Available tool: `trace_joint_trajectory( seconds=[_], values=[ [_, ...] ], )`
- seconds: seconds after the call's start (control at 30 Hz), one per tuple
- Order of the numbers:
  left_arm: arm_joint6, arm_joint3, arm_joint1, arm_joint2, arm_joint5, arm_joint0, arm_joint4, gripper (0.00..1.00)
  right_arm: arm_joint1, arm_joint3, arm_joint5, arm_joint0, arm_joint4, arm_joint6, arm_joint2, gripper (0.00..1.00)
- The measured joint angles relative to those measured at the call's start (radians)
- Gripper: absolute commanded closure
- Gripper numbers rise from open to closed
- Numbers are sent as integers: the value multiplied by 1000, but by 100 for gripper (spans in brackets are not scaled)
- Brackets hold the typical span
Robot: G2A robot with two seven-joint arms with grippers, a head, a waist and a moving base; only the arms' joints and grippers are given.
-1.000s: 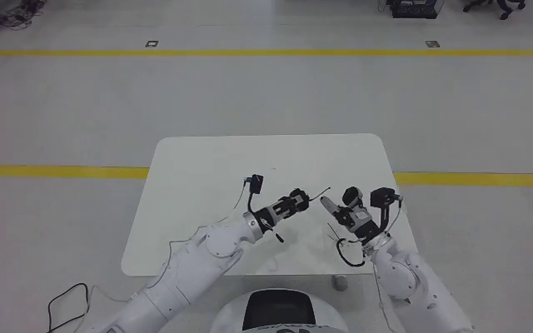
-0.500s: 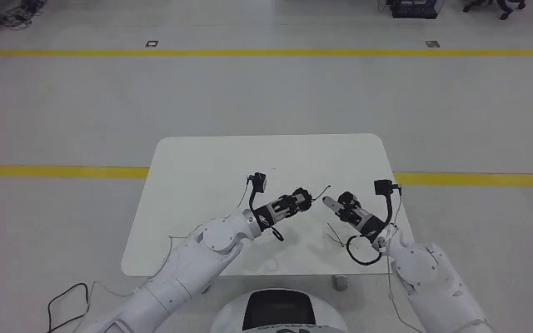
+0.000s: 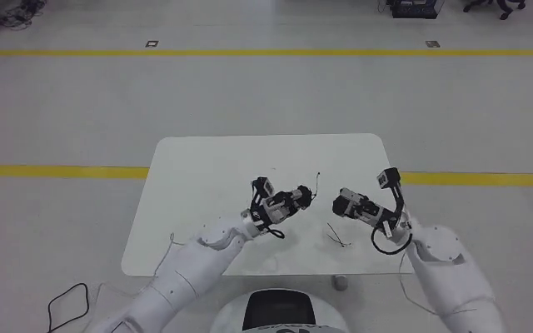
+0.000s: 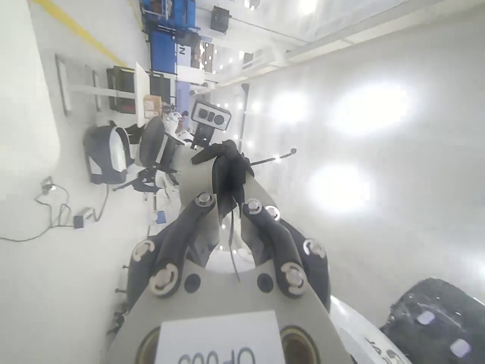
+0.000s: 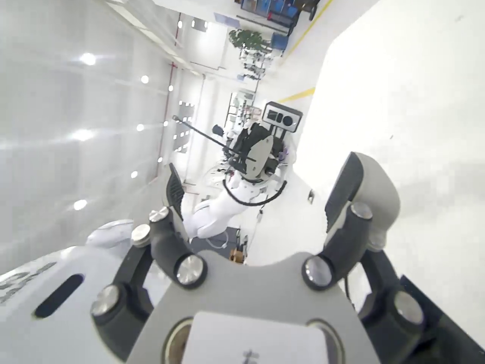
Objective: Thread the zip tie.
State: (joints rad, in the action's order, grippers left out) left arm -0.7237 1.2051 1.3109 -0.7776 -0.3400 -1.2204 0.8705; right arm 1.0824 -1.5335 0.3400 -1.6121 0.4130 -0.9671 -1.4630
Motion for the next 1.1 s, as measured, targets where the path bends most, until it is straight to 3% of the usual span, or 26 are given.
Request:
trace_joint_trajectory(
  seconds=[0.2, 0.47, 0.57, 0.73, 0.9, 1.0, 1.1],
  values=[
    [-18, -76, 38, 8, 0, 32, 15, 100, 26, 120, 0, 59, 124, -213, 5, 0],
    [-8, -77, 39, 8, 2, 33, 5, 100, 28, 115, -9, 58, 134, -200, 10, 0],
    [8, -58, 42, 11, 0, 20, 6, 100, 34, 153, -62, 75, 260, -243, 28, 0],
    [-67, -67, 63, 15, 0, 11, 101, 100, 43, 275, -114, 130, 451, -389, 61, 0],
    [-132, -114, 95, 18, 0, 22, 187, 100, 53, 355, -123, 173, 504, -424, 101, 0],
    [-168, -140, 114, 10, 0, 27, 228, 100, 56, 369, -128, 186, 521, -423, 126, 0],
    [-176, -152, 121, 5, 0, 33, 213, 100, 56, 370, -128, 187, 521, -423, 128, 0]
  ],
)
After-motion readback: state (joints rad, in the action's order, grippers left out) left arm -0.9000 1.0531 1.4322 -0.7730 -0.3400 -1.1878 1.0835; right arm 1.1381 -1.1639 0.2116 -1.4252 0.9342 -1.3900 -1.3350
